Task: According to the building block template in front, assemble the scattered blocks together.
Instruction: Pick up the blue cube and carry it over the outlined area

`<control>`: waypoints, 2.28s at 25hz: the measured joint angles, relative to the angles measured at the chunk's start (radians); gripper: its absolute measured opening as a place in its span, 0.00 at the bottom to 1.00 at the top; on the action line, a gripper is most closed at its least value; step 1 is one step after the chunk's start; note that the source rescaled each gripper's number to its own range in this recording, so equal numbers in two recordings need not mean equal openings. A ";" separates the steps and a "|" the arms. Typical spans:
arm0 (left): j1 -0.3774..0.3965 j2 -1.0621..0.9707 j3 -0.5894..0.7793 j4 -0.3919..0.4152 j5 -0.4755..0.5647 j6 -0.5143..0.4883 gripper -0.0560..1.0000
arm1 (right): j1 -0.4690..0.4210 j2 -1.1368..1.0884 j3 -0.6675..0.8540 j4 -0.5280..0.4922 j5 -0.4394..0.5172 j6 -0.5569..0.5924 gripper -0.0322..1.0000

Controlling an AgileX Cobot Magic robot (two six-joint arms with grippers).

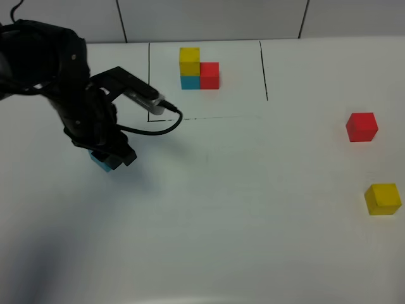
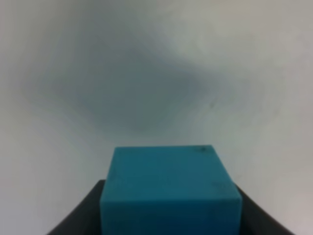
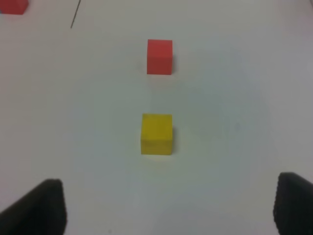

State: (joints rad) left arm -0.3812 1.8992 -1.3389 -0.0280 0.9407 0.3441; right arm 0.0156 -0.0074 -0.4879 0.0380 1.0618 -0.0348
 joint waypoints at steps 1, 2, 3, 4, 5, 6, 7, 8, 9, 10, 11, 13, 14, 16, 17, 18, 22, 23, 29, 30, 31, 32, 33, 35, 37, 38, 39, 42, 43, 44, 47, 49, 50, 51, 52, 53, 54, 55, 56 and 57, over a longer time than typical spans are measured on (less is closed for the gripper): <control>-0.019 0.028 -0.055 0.020 0.026 0.011 0.05 | 0.000 0.000 0.000 0.000 0.000 0.000 0.74; -0.033 0.051 -0.094 0.035 0.045 0.022 0.05 | 0.000 0.000 0.000 0.000 0.000 0.000 0.74; -0.048 0.084 -0.140 0.052 0.067 0.036 0.05 | 0.000 0.000 0.000 0.000 0.000 0.000 0.74; -0.062 0.108 -0.186 0.061 0.083 0.056 0.05 | 0.000 0.000 0.000 0.000 0.000 0.000 0.74; -0.075 0.137 -0.231 0.070 0.095 0.081 0.05 | 0.000 0.000 0.000 0.000 0.000 0.000 0.74; -0.087 0.162 -0.269 0.072 0.108 0.106 0.05 | 0.000 0.000 0.000 0.000 0.000 0.000 0.74; -0.101 0.197 -0.306 0.073 0.123 0.136 0.05 | 0.000 0.000 0.000 0.000 0.000 0.000 0.74; -0.113 0.222 -0.351 0.074 0.142 0.161 0.05 | 0.000 0.000 0.000 0.000 0.000 0.000 0.74; -0.128 0.251 -0.402 0.074 0.160 0.195 0.05 | 0.000 0.000 0.000 0.000 0.000 0.000 0.74; -0.140 0.274 -0.438 0.074 0.178 0.218 0.05 | 0.000 0.000 0.000 0.000 0.000 0.000 0.74; -0.168 0.325 -0.517 0.074 0.214 0.265 0.05 | 0.000 0.000 0.000 0.000 0.000 0.000 0.74; -0.189 0.374 -0.583 0.073 0.240 0.295 0.05 | 0.000 0.000 0.000 0.000 0.000 0.000 0.74; -0.199 0.393 -0.610 0.073 0.245 0.310 0.05 | 0.000 0.000 0.000 0.000 0.000 0.000 0.74; -0.215 0.433 -0.666 0.066 0.245 0.354 0.05 | 0.000 0.000 0.000 0.000 0.000 0.000 0.74; -0.222 0.448 -0.690 0.058 0.245 0.381 0.05 | 0.000 0.000 0.000 0.000 0.000 0.000 0.74; -0.227 0.462 -0.707 0.047 0.245 0.401 0.05 | 0.000 0.000 0.000 0.000 0.000 0.000 0.74; -0.242 0.513 -0.769 -0.033 0.245 0.464 0.05 | 0.000 0.000 0.000 0.000 0.000 0.001 0.74; -0.243 0.521 -0.776 -0.048 0.245 0.473 0.05 | 0.000 0.000 0.000 0.000 0.000 0.001 0.74; -0.243 0.551 -0.782 -0.071 0.240 0.519 0.05 | 0.000 0.000 0.000 0.000 0.000 0.001 0.74; -0.243 0.555 -0.782 -0.073 0.235 0.520 0.05 | 0.000 0.000 0.000 0.000 0.000 0.001 0.74; -0.243 0.556 -0.782 -0.074 0.230 0.520 0.05 | 0.000 0.000 0.000 0.000 0.000 0.001 0.74; -0.243 0.560 -0.782 -0.074 0.222 0.521 0.05 | 0.000 0.000 0.000 0.000 0.000 0.001 0.74; -0.243 0.564 -0.783 -0.076 0.214 0.523 0.05 | 0.000 0.000 0.000 0.000 0.000 0.001 0.74; -0.243 0.572 -0.783 -0.077 0.201 0.527 0.05 | 0.000 0.000 0.000 0.000 0.000 0.001 0.74; -0.243 0.583 -0.783 -0.077 0.195 0.535 0.05 | 0.000 0.000 0.000 0.000 0.000 0.001 0.74; -0.243 0.590 -0.783 -0.078 0.193 0.544 0.05 | 0.000 0.000 0.000 0.000 0.000 0.001 0.74; -0.243 0.595 -0.784 -0.077 0.193 0.549 0.05 | 0.000 0.000 0.000 0.000 0.000 0.001 0.74; -0.243 0.606 -0.784 -0.078 0.193 0.576 0.05 | 0.000 0.000 0.000 0.000 0.000 0.001 0.74; -0.243 0.606 -0.784 -0.078 0.193 0.582 0.05 | 0.000 0.000 0.000 0.000 0.000 0.001 0.74; -0.243 0.606 -0.784 -0.078 0.193 0.593 0.05 | 0.000 0.000 0.000 0.000 0.000 0.001 0.74; -0.243 0.608 -0.784 -0.077 0.193 0.606 0.05 | 0.000 0.000 0.000 0.000 0.000 0.001 0.74; -0.243 0.609 -0.785 -0.077 0.192 0.613 0.05 | 0.000 0.000 0.000 0.000 0.000 0.001 0.74; -0.243 0.609 -0.786 -0.077 0.192 0.619 0.05 | 0.000 0.000 0.000 0.000 0.000 0.001 0.74; -0.243 0.610 -0.788 -0.077 0.192 0.624 0.05 | 0.000 0.000 0.000 0.000 0.000 0.001 0.74; -0.243 0.610 -0.789 -0.077 0.192 0.626 0.05 | 0.000 0.000 0.000 0.000 0.000 0.001 0.74; -0.243 0.611 -0.789 -0.077 0.192 0.628 0.05 | 0.000 0.000 0.000 0.000 0.000 0.001 0.74; -0.243 0.611 -0.789 -0.077 0.192 0.629 0.05 | 0.000 0.000 0.000 0.000 0.000 0.001 0.74; -0.243 0.611 -0.789 -0.077 0.192 0.629 0.05 | 0.000 0.000 0.000 0.000 0.000 0.001 0.74; -0.243 0.611 -0.790 -0.077 0.192 0.629 0.05 | 0.000 0.000 0.000 0.000 0.000 0.001 0.74; -0.243 0.611 -0.791 -0.077 0.192 0.629 0.05 | 0.000 0.000 0.000 0.000 0.000 0.001 0.74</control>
State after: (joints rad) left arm -0.6242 2.5104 -2.1296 -0.1050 1.1326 0.9728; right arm 0.0156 -0.0074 -0.4879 0.0380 1.0618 -0.0338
